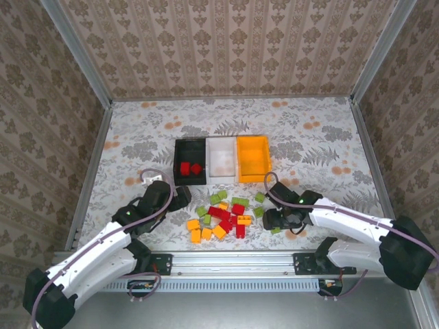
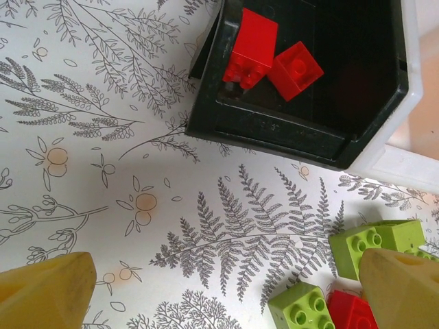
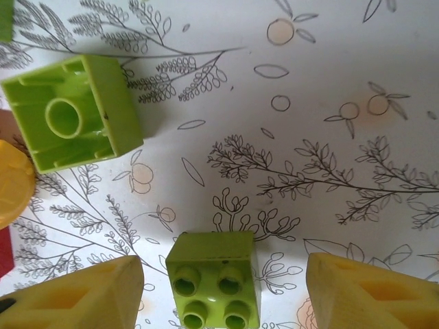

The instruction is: Sort the legos into containers by color

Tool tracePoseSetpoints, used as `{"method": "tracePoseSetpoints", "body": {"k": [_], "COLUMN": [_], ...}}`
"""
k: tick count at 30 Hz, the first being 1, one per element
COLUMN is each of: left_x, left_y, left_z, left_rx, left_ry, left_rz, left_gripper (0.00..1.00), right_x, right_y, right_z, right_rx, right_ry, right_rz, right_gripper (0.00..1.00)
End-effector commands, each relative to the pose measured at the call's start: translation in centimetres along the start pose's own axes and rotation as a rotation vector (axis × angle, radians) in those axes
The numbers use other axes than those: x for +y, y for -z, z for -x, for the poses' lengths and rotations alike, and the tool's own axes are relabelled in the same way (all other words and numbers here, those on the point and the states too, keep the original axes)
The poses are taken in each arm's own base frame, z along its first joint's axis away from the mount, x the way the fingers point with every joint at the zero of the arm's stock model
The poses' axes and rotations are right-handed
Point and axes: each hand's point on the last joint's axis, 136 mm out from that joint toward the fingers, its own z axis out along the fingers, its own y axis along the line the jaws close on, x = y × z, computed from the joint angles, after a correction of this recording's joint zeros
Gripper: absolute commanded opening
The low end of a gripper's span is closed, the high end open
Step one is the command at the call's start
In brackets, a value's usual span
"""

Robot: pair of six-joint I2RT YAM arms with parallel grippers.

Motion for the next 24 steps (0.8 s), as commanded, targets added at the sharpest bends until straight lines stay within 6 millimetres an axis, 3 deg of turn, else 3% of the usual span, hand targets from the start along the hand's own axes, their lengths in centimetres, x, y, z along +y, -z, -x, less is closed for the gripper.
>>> {"method": "tracePoseSetpoints", "body": {"k": [1, 8, 15, 20, 24], "left_x": [-0.2, 0.0, -0.4, -1.0, -1.4], "left_y": [0.0, -0.1, 0.1, 0.7, 1.0], "left_z": [0.2, 0.2, 0.5, 1.2, 1.8], "left_rx": [-0.002, 0.003, 0.002, -0.008, -0.018], "left_ry": [0.009, 0.014, 0.006, -0.014, -0.025], "left_rz": [-0.011, -0.006, -0.020, -0.026, -0.034], "left_gripper": [1.00, 1.00, 1.00, 1.00, 1.00], "right_x": [0.3, 0.5, 1.0, 2.9, 4.3], "right_y": [-0.8, -1.8, -1.2, 2.7, 6.7], "right_z": [-0.7, -1.5, -1.1, 3.0, 9.2], "right_rx": [0.031, 0.069, 0.049, -0.090, -0.266], "right_ry": [-0.015, 0.014, 0.021, 0.063, 0.051], "right_rz": [0.005, -0.014, -0.001, 0.035, 0.073], "right_gripper": [0.65, 0.58, 0.35, 0.26, 0.25]}}
